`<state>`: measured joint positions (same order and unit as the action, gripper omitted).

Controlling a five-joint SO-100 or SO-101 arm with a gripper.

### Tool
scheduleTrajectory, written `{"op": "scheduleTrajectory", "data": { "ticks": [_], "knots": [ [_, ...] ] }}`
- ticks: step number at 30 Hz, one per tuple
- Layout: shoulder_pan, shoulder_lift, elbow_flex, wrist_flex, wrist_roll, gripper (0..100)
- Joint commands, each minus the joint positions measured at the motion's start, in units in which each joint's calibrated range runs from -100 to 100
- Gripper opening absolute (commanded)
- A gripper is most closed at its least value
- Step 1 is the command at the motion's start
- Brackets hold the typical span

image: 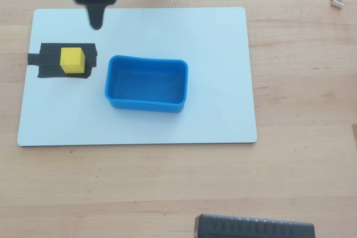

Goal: Pick up yellow cube and drop it in the blue rectangular bin

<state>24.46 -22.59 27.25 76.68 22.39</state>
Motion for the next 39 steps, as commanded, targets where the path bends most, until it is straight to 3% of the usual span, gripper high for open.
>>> {"op": "scheduleTrajectory", "data": {
  "ticks": [1,14,19,26,39],
  "knots": [
    [2.2,6.8,-11.2,0.6,1.2,0],
    [5.2,24.9,-24.5,2.0,2.0,1],
    [7.4,26.0,-26.2,2.4,2.1,21],
    [7.4,26.5,-26.0,2.7,2.0,28],
    [8.9,30.6,-26.0,1.5,2.1,27]
  ]
}}
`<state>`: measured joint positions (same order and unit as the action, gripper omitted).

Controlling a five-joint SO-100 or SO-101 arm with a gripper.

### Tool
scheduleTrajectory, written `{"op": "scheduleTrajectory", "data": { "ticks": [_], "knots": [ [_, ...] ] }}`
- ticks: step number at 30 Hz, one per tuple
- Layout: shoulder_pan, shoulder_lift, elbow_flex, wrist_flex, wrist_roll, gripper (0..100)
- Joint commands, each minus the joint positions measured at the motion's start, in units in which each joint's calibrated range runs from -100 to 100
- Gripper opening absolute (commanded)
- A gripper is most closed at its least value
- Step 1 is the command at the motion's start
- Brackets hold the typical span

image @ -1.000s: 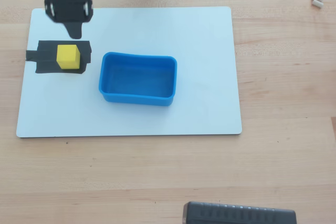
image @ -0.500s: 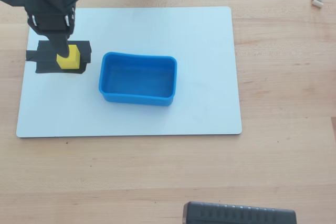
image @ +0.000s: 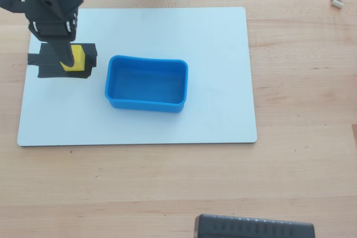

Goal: Pick up yellow cube and drop it in the blue rectangular bin

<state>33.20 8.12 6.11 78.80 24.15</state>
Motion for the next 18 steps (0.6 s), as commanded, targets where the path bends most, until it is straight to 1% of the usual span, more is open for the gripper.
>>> {"op": "scheduleTrajectory", "data": {
  "ticks": [1,4,8,13,18],
  "knots": [
    [0.2,0.1,-4.8,-0.7,0.4,27],
    [0.2,0.8,-4.7,-1.3,0.4,25],
    [0.5,2.1,-4.3,-2.3,0.3,18],
    [0.0,2.1,-4.4,-1.4,-0.9,18],
    [-1.4,-1.0,-7.8,3.7,-3.5,17]
  ]
}}
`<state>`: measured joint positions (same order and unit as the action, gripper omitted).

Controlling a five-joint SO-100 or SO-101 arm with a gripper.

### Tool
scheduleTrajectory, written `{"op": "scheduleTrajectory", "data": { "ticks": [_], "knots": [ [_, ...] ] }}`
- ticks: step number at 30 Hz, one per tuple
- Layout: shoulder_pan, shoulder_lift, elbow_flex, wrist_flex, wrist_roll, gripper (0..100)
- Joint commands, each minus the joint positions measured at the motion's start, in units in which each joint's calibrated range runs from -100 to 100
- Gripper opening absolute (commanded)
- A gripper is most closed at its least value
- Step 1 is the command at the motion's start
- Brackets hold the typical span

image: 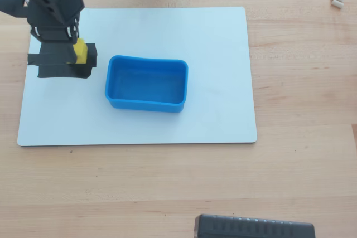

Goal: Pick up yellow cube and drop it in the blue rectangular bin

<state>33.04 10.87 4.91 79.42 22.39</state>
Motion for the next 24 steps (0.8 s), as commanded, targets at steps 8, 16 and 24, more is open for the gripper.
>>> {"op": "scheduleTrajectory", "data": {
  "ticks": [8,16,24],
  "knots": [
    [-7.1,-12.3,-11.0,12.5,-5.8,17],
    [-16.6,-15.9,-11.1,14.0,-12.3,17],
    [-22.8,-15.9,-8.2,7.7,-15.8,17]
  ]
}}
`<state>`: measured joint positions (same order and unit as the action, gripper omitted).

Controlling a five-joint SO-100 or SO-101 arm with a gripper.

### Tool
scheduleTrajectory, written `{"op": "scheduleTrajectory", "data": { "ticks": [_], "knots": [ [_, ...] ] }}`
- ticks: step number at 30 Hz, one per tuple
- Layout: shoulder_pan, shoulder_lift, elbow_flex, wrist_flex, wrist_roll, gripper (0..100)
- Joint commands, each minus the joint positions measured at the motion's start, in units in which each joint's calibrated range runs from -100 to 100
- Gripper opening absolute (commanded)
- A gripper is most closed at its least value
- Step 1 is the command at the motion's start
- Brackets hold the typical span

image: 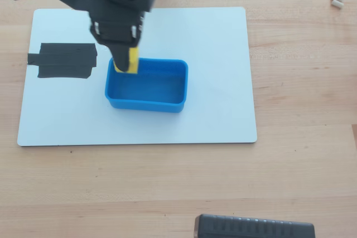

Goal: Pick up yellow cube and drop it in the blue rectangular bin

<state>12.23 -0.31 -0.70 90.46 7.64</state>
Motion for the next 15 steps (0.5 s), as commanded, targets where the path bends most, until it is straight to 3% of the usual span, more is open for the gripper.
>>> {"op": "scheduleTrajectory", "data": {
  "ticks": [1,10,15],
  "knots": [
    [-2.3,-5.4,-1.2,-4.9,-1.1,17],
    [-4.5,-6.0,4.6,-9.2,-1.2,17],
    [-5.5,-7.1,6.2,-8.6,-1.2,22]
  ]
}}
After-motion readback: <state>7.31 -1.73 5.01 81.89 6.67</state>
